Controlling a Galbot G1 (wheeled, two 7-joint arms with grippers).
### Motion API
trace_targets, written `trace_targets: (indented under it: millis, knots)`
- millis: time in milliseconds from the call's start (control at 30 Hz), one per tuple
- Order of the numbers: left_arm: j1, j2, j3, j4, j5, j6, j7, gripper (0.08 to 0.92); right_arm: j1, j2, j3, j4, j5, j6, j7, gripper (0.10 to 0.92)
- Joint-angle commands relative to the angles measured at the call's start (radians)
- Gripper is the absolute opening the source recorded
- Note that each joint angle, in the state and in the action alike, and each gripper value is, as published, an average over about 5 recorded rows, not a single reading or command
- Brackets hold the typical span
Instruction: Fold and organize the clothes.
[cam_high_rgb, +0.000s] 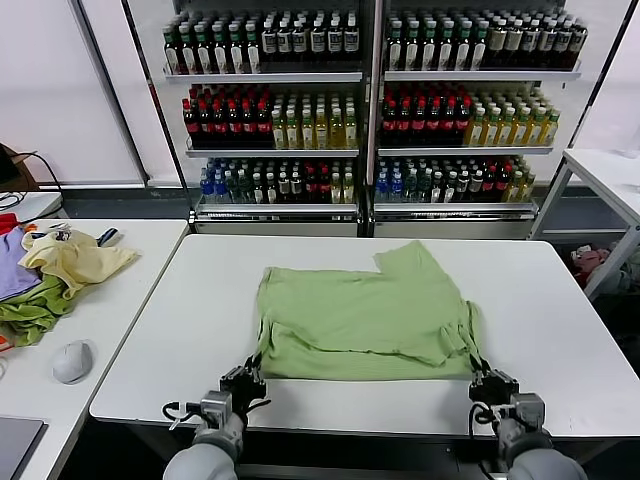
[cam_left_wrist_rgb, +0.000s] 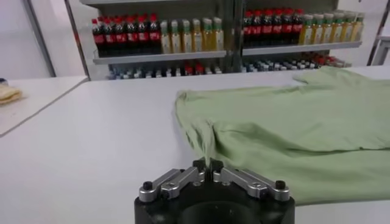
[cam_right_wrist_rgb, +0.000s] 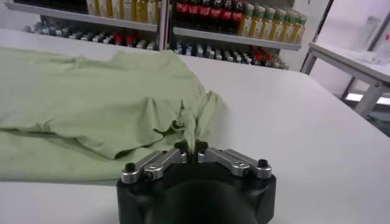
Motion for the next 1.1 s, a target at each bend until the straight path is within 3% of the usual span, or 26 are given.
trace_targets:
  millis: [33,167,300,567,700,900,1100]
  knots:
    - [0.219,0.01,-0.02,-0.151,0.058,0.008,-0.001,0.114,-0.195,0.004,0.034,0.139,-0.045,-0.003,0.0,0.157]
    - [0.251,0.012,-0.028,-0.184,0.072,0.027,-0.002,0.114,-0.201,0.003,0.04,0.159,-0.057,-0.012,-0.002,0.179]
    - [0.255,0.014,-0.046,-0.22,0.072,0.036,-0.002,0.147,-0.181,0.0,0.045,0.177,-0.056,0.011,-0.009,0.282]
    - [0.146,0.048,-0.092,-0.231,0.007,0.016,-0.009,0.373,0.016,-0.048,0.024,0.127,0.013,0.028,0.002,0.506]
    - [0.003,0.063,-0.077,-0.147,-0.049,0.007,-0.019,0.486,0.199,-0.082,-0.021,0.026,0.071,0.002,0.013,0.628]
    - [-0.266,0.05,-0.015,0.084,-0.129,0.018,-0.038,0.659,0.489,-0.113,-0.136,-0.187,0.144,-0.038,0.023,0.786]
    - [-0.471,0.012,0.063,0.288,-0.135,0.028,-0.041,0.804,0.779,-0.108,-0.274,-0.432,0.183,-0.055,0.021,0.822]
